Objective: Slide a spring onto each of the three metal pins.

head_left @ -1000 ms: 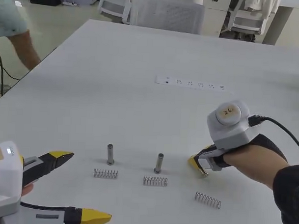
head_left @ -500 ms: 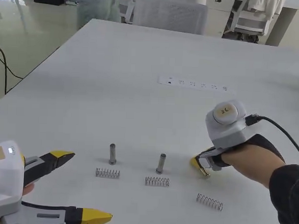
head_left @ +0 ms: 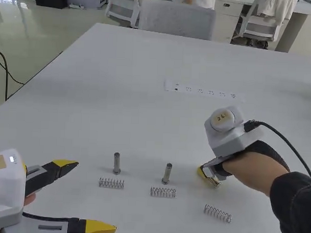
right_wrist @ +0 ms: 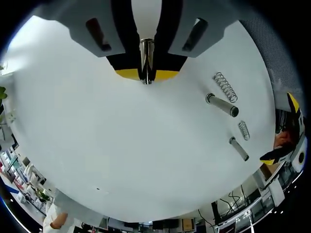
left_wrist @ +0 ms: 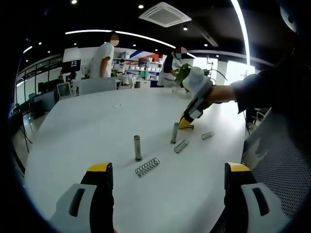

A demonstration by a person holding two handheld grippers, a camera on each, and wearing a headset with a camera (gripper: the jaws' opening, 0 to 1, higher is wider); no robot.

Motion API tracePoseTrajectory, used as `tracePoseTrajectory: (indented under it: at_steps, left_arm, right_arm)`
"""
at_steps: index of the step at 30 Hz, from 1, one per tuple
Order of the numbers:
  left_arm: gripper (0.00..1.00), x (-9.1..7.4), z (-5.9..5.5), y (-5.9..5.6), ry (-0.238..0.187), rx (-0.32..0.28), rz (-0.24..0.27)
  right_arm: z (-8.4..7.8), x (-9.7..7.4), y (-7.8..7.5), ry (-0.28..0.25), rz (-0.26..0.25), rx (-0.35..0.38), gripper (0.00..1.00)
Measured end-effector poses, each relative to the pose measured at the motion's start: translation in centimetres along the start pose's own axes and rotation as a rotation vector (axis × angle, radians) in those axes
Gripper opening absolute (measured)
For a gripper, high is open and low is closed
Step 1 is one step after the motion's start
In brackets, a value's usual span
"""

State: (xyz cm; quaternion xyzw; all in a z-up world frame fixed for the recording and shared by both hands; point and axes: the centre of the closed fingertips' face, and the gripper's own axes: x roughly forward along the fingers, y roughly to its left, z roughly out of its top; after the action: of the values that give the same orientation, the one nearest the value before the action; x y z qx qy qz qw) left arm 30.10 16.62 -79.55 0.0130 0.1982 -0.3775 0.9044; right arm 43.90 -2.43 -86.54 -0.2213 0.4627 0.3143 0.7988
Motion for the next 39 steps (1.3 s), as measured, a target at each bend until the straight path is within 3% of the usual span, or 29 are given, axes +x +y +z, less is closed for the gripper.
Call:
tracePoseTrajectory:
  at_steps: [7,22,39]
  left_arm:
    - [0.94,-0.1,0.2,0.1,-0.002,0.004,0.004]
    - [0.94,0.0,0.8,-0.2,-0.009,0.016,-0.002]
    - [0.94,-0.2,1.0,-0.5,-0.016,0.026,-0.002]
  right_arm:
    - [-0.1,-0.1,-0.1,-0.016,0.000,0.015,0.10]
    - [0.5,-3.3,-0.1,-0.111,0.016,0.065,0.10]
    - [-0.8,-5.7,0.2,-0.172,0.000,0.067,0.10]
